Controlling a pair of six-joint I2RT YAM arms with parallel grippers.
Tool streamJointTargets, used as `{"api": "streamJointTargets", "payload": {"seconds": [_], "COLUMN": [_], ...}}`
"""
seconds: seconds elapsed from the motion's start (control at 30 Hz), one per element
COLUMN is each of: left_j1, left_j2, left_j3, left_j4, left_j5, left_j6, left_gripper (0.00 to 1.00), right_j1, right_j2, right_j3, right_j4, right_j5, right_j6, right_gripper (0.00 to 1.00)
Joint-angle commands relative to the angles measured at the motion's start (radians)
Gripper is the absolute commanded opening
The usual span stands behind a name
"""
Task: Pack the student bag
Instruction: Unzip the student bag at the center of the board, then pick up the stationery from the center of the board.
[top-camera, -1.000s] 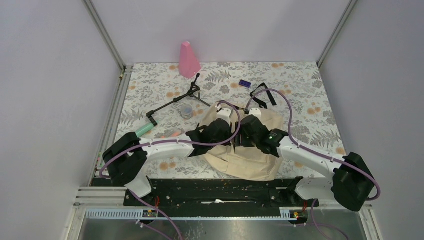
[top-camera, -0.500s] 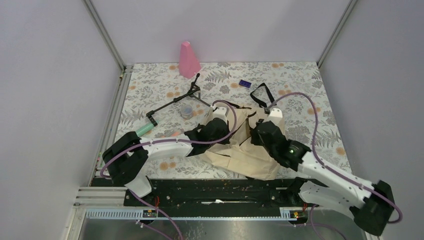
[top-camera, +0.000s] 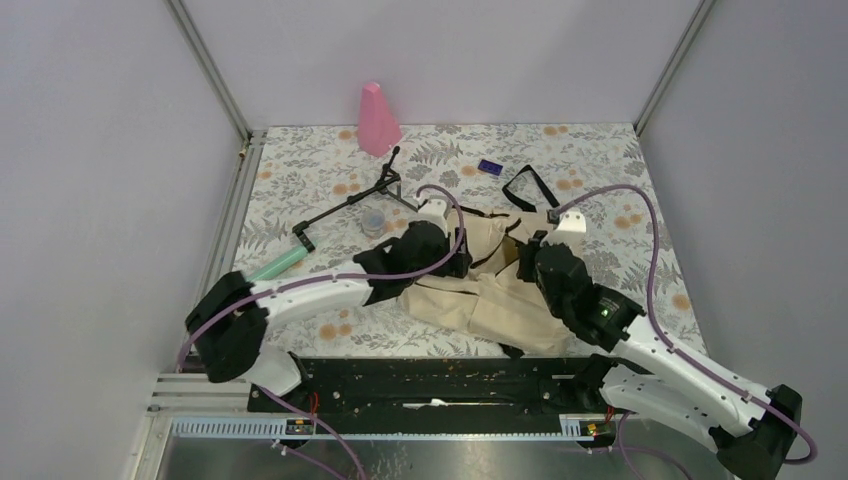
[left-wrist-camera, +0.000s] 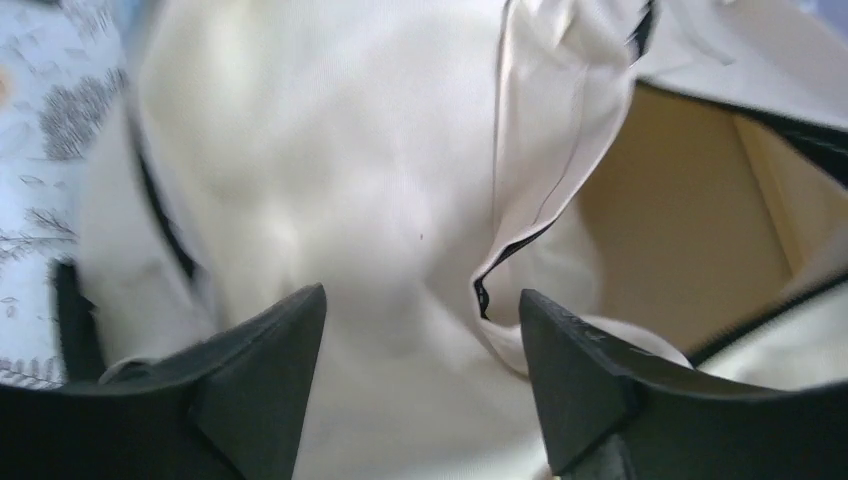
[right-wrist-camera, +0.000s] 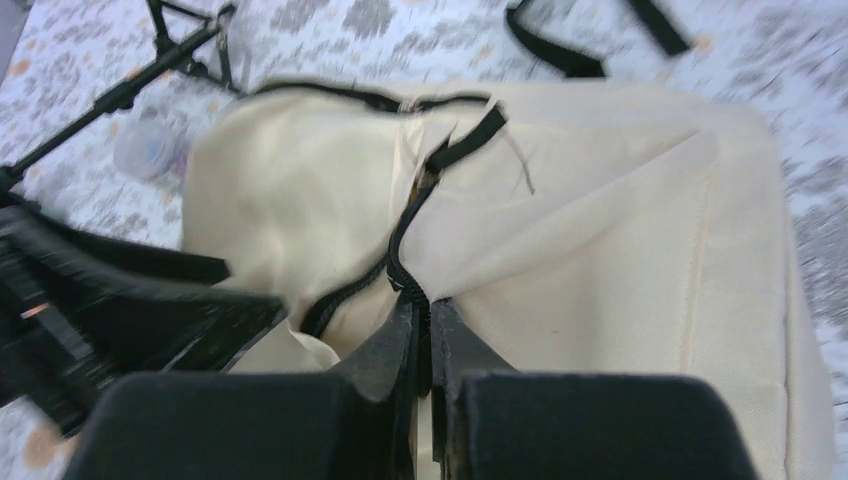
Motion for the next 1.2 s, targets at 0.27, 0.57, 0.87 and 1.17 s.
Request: {"api": "streamJointTargets", "payload": {"seconds": [0.27,0.57,0.87,1.17], "left_j1": [0.021,0.154,0.221,0.269], "left_j2": [-0.476,-0.499,-0.1,0.236], "left_j3": [0.011,-0.2,-0.028,0.21], "left_j4": [-0.108,-0.049,-0.009,-0.071], "left_j5": [-0.111,0.034,0.06,0.027], "left_j6": [0.095,-0.031,0.03,0.079], "left_gripper": [0.99,0.99,0.99,0.97], "right_j1": [-0.039,-0.169,-0.19,-0.19], "right_j2": [0.171,0.23,0.161,0.038], "right_j3": [0.494,0.627,0.452,0.293], "right_j4": [0.199,0.264,0.259,0.138], "right_j5": [0.303,0.218,0.181,0.118], "right_j6": [-0.365,-0.353,-0.299,-0.188], "right_gripper": [0.0,0.0,0.0,0.0]}}
